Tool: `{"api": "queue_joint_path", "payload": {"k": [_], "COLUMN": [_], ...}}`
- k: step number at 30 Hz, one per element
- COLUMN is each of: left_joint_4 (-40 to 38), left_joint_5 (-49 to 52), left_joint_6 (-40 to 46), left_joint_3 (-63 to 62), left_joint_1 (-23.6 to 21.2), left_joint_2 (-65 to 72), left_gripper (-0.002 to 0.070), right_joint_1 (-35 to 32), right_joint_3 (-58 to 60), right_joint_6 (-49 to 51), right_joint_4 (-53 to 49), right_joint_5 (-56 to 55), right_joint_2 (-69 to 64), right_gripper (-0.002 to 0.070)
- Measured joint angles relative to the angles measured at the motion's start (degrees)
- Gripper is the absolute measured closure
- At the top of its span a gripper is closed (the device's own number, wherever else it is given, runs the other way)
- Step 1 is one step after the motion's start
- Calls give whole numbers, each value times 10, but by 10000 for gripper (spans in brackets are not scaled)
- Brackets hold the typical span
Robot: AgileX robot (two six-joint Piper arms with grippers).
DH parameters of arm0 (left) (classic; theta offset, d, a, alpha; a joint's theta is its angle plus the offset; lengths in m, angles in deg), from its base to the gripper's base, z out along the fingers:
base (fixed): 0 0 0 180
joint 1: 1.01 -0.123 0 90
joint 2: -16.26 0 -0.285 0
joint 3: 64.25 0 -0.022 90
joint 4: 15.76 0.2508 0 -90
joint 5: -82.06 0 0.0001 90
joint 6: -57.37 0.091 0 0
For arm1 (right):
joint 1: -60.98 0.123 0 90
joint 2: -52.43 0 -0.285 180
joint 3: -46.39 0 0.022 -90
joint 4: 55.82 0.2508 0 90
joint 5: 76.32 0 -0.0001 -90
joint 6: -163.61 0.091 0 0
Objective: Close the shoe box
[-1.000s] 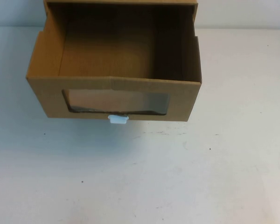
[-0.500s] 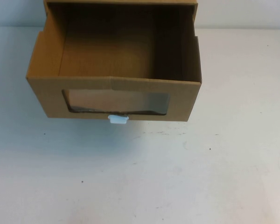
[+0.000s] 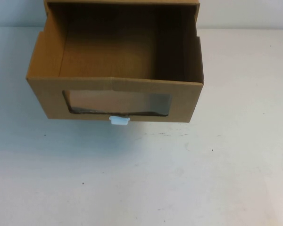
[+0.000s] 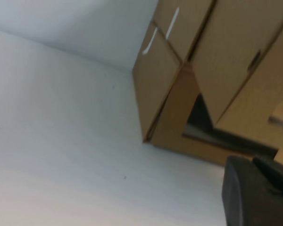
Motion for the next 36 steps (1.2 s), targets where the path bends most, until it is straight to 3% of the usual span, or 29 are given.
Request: {"api": "queue_joint_path", "payload": {"k": [6,11,16,23,36], "left_joint_4": [-30,-17,13,-8,-56], "left_joint_5": [-37,41,134,239,477], "left_joint_6": [-8,-1,49,181,253], "left_joint_3": [-3,-106,-279,-572,-1120], "left_joint_1": [0,0,0,0,0], "left_joint_2": [0,52,230,490,947], "left_gripper": [677,677,677,677,677], "right_joint_1": [0,0,0,0,0], "right_joint_3": [0,0,0,0,0], "right_joint_6": [0,0,0,0,0], "right_joint_4": [0,0,0,0,0], "right_joint_5": [0,0,0,0,0], "right_joint_2": [0,0,0,0,0], "right_gripper": [687,687,687,687,687]}}
